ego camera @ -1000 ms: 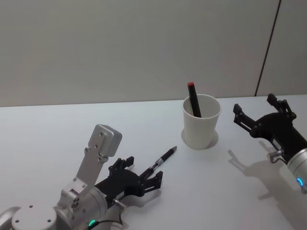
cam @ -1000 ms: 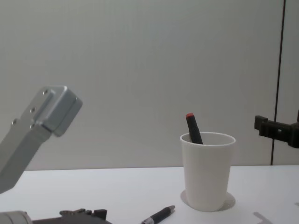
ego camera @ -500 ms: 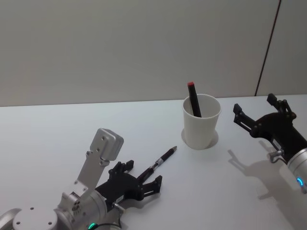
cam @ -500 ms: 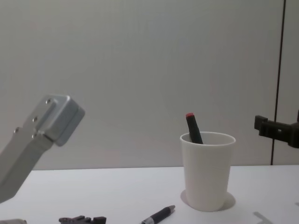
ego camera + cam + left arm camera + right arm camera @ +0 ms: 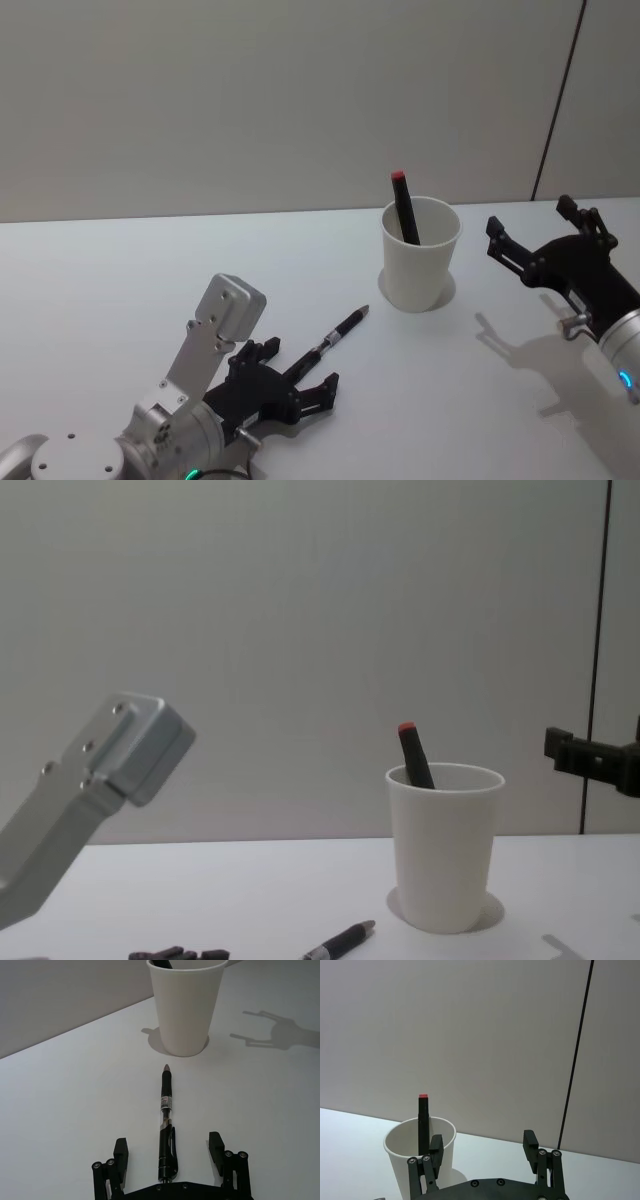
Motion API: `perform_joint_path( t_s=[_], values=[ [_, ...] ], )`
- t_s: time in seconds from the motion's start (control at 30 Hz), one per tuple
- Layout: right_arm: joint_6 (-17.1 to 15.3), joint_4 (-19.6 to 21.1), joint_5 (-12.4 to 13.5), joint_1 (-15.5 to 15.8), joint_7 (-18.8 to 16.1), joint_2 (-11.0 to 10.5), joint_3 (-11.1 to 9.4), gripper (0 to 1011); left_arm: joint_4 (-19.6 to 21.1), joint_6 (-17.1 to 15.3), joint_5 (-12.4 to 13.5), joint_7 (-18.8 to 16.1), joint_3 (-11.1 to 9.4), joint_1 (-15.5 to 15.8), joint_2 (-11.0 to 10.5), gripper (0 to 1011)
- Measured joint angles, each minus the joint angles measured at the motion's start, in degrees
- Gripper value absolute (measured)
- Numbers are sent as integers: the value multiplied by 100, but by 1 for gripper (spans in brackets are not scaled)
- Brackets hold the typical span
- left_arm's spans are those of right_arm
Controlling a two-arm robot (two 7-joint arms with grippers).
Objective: Place the pen into the pen holder.
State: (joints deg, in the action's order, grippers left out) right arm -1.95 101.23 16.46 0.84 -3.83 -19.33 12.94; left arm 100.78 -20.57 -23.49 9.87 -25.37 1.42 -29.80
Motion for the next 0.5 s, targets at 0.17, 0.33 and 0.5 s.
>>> perform_joint_path(
  t_s=[0.17, 0.33, 0.5],
  values=[
    [0, 0, 0, 0, 0, 0, 0, 1001, -3, 0, 76, 13, -7, -4, 0, 1001],
    [0, 0, 0, 0, 0, 0, 0, 1001, -11, 40, 104, 8, -7, -18, 6, 1001],
    [0, 0, 0, 0, 0, 0, 0, 1001, -13, 65, 117, -2, -8, -27, 8, 971]
  ],
)
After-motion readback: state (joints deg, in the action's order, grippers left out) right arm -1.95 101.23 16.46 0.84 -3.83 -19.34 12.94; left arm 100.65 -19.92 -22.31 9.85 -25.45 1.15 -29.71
